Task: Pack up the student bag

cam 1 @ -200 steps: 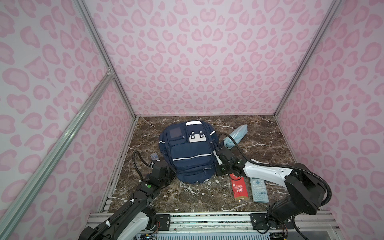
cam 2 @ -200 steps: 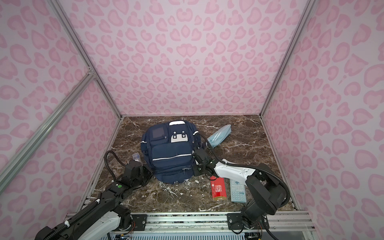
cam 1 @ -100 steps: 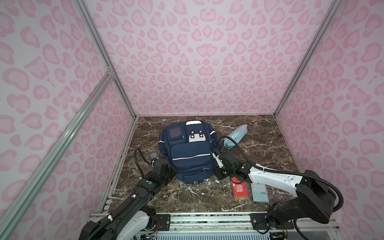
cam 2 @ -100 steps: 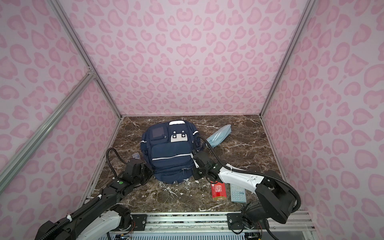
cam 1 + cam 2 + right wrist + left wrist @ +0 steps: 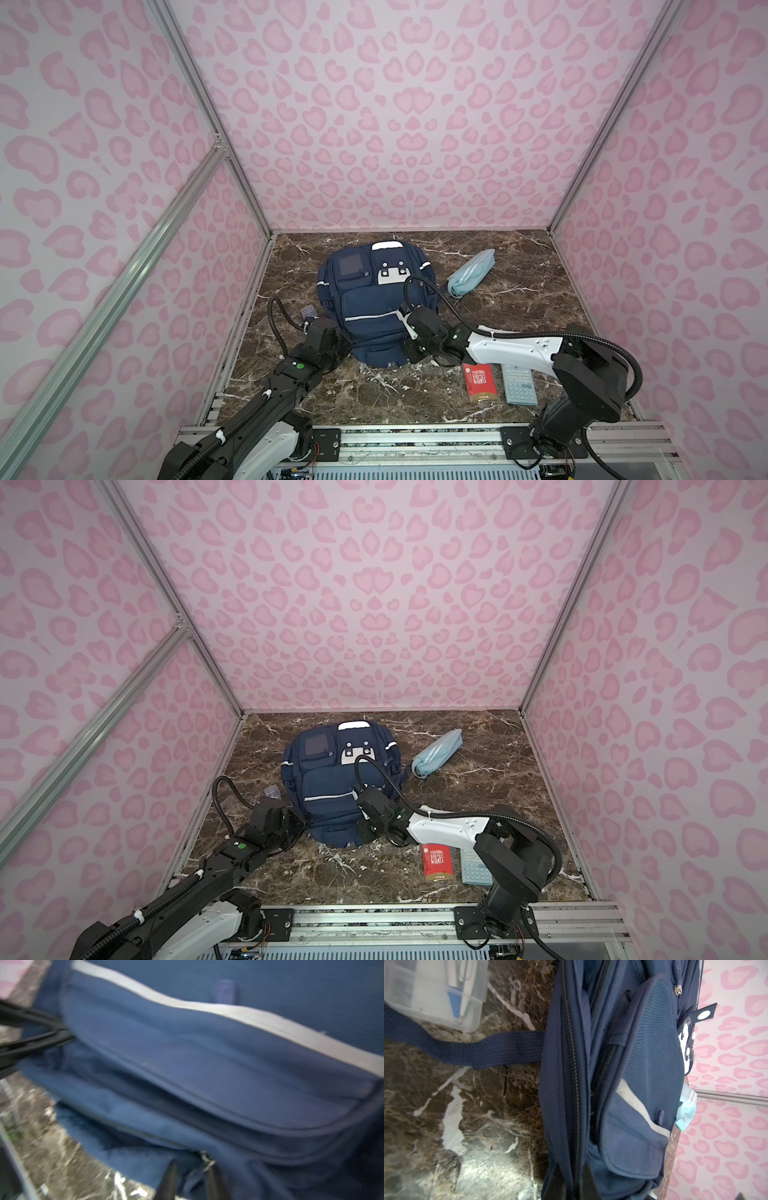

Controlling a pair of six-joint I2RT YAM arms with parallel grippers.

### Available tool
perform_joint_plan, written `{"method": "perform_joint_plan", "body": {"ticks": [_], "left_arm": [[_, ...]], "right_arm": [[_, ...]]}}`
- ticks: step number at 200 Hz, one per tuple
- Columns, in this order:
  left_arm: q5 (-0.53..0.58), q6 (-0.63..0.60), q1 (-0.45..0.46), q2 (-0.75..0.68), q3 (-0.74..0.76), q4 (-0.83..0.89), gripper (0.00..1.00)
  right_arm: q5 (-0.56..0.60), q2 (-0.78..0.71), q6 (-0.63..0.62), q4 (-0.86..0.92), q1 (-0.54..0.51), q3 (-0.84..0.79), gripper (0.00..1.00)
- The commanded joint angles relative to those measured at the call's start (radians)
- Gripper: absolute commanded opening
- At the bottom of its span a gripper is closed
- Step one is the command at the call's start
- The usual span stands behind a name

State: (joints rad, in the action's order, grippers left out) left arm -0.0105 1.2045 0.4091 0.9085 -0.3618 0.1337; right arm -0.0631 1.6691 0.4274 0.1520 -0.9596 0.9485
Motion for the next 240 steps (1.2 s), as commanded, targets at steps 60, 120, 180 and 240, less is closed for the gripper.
{"method": "perform_joint_plan", "body": {"ticks": [60, 120, 180, 240], "left_arm": [[0.026, 0.009, 0.032, 0.012, -0.004, -0.054, 0.02], [0.065, -0.007, 0.046, 0.002, -0.023, -0.013, 0.02], [0.11, -0.071, 0.014, -0.069, -0.063, 0.083, 0.02], [0.062, -0.096, -0.001, -0.062, -0.067, 0.06, 0.02]], "right_arm": [[0.052, -0.013, 0.007, -0.01, -0.071, 0.01, 0.0], [0.065, -0.012, 0.014, 0.003, -0.085, 0.039, 0.0], [0.133, -0.194, 0.056, 0.068, 0.071, -0.194, 0.0], [0.075, -0.227, 0.015, 0.018, 0.265, -0.27, 0.0]]}}
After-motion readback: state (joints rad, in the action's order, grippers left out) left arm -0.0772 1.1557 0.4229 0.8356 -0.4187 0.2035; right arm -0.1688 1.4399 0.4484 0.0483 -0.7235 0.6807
